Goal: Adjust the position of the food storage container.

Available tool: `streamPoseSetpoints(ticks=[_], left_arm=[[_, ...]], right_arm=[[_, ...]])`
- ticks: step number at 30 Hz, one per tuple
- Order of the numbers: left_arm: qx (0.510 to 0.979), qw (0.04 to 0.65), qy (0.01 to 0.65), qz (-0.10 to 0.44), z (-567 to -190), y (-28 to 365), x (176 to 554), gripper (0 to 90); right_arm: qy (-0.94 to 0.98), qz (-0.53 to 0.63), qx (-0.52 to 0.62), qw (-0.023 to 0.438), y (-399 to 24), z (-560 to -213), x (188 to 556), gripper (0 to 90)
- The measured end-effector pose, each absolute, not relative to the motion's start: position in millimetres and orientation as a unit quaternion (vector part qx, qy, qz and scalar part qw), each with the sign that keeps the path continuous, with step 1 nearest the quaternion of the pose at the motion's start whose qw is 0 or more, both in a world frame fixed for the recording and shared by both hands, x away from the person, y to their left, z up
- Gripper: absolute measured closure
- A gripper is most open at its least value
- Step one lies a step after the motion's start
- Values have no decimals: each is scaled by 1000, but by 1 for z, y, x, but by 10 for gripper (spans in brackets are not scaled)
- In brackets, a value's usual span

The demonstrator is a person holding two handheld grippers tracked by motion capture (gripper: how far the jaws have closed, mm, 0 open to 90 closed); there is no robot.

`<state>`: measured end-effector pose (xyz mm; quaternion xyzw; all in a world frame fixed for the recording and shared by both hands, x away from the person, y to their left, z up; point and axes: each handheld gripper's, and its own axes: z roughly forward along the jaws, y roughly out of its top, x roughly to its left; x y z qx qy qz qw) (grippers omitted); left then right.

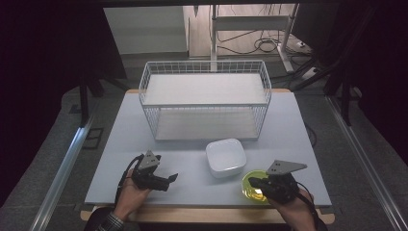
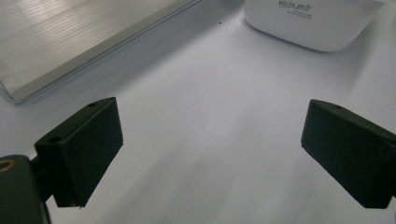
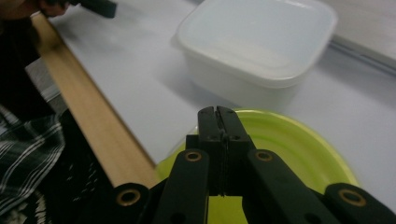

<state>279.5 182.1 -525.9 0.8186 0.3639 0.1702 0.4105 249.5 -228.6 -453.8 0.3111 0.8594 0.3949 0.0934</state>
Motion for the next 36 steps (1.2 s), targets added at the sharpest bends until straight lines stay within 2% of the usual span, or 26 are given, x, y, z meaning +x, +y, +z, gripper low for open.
streamPoseSetpoints(ticks=[17,36], left_arm=[[821,405,364,171,-527,181,280,52],[825,399,364,168,-529,179,281,52]], right_arm=[[894,359,265,47,-213,-461,224,894],[878,360,311,52,-240,-472,249,895]])
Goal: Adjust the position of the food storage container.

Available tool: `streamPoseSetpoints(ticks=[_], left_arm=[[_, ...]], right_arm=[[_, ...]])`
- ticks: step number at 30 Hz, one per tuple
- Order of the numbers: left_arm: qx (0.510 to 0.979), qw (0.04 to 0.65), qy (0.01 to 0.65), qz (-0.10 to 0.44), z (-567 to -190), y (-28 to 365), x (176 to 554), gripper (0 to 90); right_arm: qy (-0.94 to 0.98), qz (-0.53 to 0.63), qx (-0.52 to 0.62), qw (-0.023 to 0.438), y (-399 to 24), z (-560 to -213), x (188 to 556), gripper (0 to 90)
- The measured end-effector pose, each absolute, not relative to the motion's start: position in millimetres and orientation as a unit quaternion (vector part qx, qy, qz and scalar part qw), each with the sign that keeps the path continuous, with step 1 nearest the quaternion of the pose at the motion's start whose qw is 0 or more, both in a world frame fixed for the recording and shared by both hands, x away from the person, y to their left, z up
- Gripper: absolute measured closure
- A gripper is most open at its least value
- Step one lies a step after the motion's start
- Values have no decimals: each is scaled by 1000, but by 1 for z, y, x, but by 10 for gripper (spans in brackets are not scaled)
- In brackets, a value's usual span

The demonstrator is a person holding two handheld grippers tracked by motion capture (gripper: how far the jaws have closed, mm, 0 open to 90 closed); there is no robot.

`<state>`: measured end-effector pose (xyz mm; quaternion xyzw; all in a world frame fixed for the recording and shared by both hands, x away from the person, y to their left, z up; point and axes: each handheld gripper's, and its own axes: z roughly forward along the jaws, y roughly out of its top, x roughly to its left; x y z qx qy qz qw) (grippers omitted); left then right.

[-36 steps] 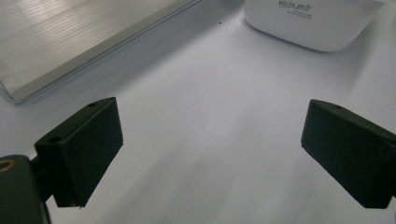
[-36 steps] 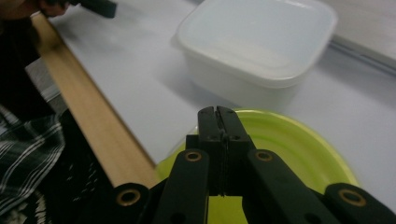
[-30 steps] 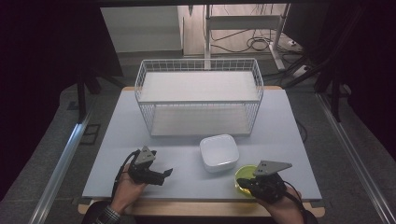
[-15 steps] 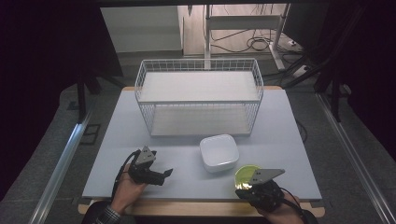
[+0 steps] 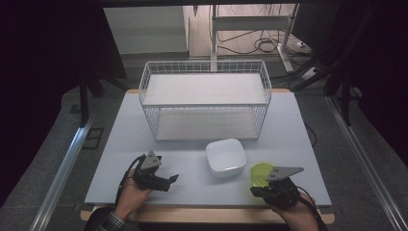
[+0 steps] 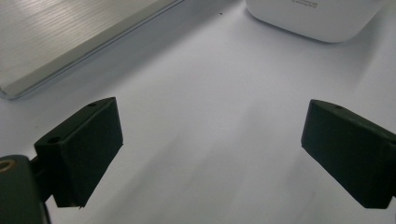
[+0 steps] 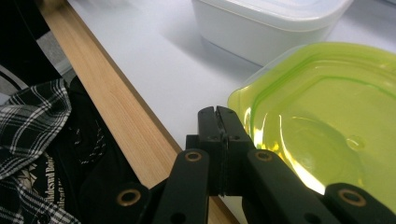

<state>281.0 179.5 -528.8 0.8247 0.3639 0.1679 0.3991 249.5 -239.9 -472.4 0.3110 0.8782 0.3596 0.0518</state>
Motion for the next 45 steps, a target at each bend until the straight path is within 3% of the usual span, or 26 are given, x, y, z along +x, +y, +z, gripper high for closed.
streamPoseSetpoints(ticks=[36,45], left_arm=[[832,388,361,167,-531,176,283,52],[835,375,371,157,-530,172,283,59]], right_arm=[[846,354,383,107,-292,-474,312,896],[842,367,380,114,-280,-471,308,887]])
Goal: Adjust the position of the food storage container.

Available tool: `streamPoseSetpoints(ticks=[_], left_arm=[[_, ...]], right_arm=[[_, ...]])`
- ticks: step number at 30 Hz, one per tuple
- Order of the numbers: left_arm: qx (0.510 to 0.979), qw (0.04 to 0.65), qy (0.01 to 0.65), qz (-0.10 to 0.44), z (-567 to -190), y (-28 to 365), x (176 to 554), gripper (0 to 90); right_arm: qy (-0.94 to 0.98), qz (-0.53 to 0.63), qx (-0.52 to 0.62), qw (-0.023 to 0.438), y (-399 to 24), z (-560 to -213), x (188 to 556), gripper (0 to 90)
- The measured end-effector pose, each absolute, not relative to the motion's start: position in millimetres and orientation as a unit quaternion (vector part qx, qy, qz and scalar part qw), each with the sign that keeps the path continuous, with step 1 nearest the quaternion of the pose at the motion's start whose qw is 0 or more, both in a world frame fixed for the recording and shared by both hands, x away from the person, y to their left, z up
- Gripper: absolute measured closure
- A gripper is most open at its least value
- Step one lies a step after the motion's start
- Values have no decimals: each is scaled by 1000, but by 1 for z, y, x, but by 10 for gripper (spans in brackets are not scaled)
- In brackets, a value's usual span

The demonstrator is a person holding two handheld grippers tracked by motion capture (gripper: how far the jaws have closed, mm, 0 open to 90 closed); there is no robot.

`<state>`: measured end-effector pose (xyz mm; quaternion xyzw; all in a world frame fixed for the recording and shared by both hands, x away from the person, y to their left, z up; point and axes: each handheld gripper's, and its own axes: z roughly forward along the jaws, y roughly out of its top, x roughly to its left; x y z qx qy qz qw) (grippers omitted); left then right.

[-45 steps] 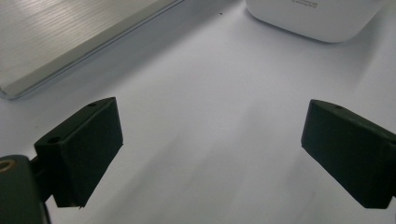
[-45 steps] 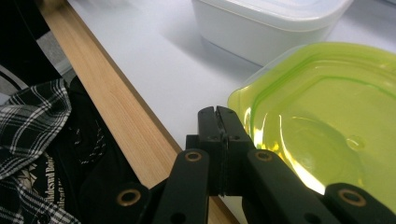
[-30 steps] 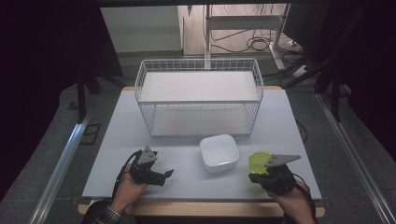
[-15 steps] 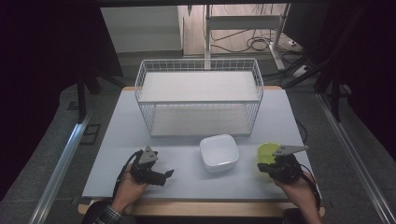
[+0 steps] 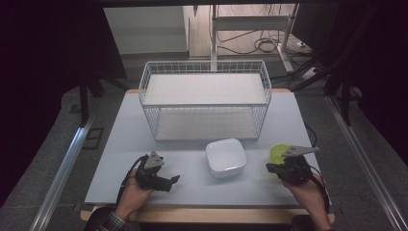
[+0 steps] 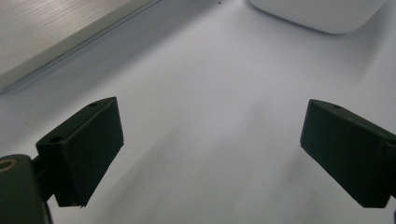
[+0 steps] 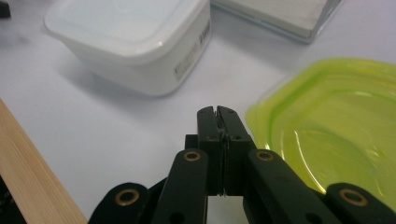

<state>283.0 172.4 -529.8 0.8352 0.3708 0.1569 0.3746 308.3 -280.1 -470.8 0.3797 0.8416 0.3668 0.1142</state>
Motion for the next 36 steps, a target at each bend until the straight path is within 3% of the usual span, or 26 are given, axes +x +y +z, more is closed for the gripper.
streamPoseSetpoints(ticks=[5,8,13,19,36], left_arm=[[834,376,376,147,-524,169,283,86],[835,380,372,143,-523,166,283,174],[840,388,358,128,-520,161,280,398],[841,393,351,126,-519,158,281,529],[831,391,374,127,-521,158,295,667]], right_arm=[[833,378,385,125,-262,-472,313,884],[833,376,384,131,-254,-471,316,888],[834,366,387,142,-235,-472,330,889],[838,345,391,157,-217,-474,341,889],[847,340,388,130,-194,-484,345,894]])
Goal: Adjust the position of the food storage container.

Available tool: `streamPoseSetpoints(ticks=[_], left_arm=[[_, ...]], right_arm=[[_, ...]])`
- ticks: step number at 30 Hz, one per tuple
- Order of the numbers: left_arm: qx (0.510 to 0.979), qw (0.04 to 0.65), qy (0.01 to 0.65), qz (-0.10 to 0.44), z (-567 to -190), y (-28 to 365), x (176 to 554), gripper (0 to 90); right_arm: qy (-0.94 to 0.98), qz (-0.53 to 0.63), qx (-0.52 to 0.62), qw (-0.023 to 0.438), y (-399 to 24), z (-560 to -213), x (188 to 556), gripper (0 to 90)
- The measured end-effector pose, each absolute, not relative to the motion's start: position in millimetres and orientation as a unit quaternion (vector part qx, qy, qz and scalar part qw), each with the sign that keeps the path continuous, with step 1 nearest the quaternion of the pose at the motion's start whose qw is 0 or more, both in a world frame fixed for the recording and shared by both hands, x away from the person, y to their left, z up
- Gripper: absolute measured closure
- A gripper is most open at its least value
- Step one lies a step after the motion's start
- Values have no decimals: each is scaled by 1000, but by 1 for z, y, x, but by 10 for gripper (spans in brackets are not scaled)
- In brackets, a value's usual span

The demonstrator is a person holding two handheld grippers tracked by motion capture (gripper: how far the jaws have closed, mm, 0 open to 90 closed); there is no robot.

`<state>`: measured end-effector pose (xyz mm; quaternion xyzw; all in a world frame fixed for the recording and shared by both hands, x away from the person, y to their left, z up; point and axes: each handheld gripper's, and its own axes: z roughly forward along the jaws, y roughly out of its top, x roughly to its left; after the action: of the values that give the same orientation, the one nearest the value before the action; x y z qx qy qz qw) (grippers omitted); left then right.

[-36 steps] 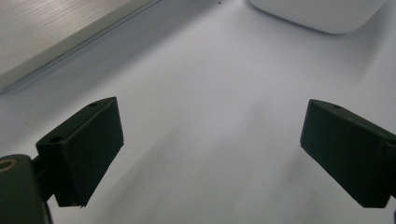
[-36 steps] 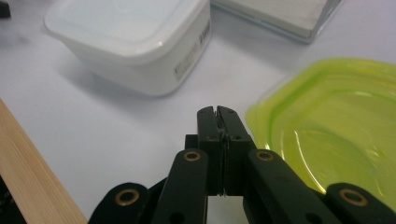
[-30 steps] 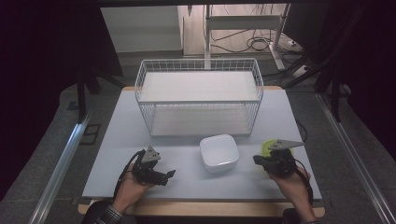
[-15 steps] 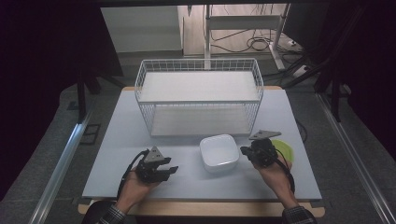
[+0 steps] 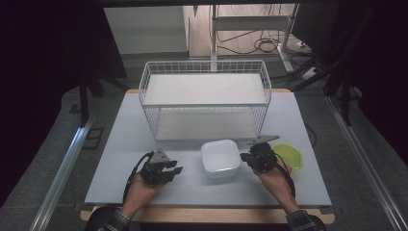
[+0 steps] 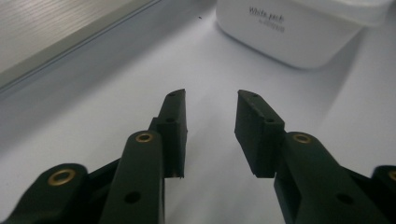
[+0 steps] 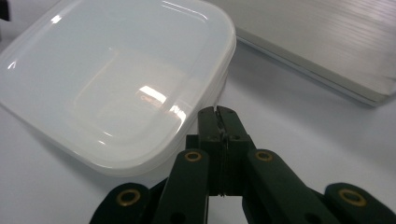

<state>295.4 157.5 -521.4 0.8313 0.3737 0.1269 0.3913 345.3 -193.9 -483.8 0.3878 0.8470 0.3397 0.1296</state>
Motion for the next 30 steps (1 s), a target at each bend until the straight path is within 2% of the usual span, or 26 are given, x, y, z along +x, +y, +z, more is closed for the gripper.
streamPoseSetpoints(ticks=[7,9,11,18,30], left_arm=[[827,393,385,116,-524,155,312,740],[828,390,386,118,-525,154,316,746],[830,385,386,117,-527,151,323,755],[827,390,389,110,-529,143,333,756],[834,373,386,123,-525,137,326,793]], right_arm=[[861,352,357,84,-175,-491,342,894],[864,348,354,84,-171,-492,342,894],[864,338,358,103,-166,-493,345,894],[858,350,365,89,-162,-498,355,895],[866,344,350,92,-152,-498,334,896]])
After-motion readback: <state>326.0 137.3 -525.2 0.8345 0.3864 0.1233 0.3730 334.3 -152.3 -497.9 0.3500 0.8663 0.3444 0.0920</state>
